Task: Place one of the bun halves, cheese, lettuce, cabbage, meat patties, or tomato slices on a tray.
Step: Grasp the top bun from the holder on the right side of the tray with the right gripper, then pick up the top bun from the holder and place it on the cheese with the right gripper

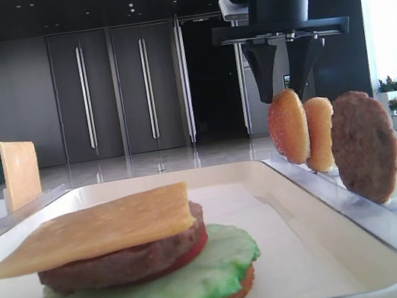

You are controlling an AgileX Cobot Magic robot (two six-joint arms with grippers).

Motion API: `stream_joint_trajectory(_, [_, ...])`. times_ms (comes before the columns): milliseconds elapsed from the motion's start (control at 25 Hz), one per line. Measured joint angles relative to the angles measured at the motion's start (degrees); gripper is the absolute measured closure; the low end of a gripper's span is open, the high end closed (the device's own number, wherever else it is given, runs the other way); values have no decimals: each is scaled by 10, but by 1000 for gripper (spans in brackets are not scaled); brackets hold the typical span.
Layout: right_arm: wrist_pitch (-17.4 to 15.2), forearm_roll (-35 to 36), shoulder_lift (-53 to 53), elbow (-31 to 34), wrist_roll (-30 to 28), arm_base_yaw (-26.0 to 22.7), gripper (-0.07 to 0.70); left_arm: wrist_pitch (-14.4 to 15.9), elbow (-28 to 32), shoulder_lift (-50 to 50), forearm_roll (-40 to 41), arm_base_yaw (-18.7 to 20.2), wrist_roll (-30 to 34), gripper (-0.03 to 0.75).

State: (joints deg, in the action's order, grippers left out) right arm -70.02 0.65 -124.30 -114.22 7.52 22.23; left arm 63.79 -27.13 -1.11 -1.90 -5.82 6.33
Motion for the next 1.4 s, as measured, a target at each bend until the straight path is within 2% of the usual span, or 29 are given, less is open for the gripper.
stream_joint_trajectory(80, [1, 0, 0, 0, 0, 0, 347, 0, 0, 0, 0, 0, 0, 265])
stream_joint_trajectory(280, [0, 0, 0, 0, -1, 0, 463, 0, 0, 0, 0, 0, 0, 265])
stream_joint_trajectory(840, [-1, 4, 3, -4, -15, 1, 469, 0, 0, 0, 0, 0, 0, 265])
stream_joint_trajectory(1400, [-2, 21, 65, -12, -20, 1, 486, 0, 0, 0, 0, 0, -1, 265])
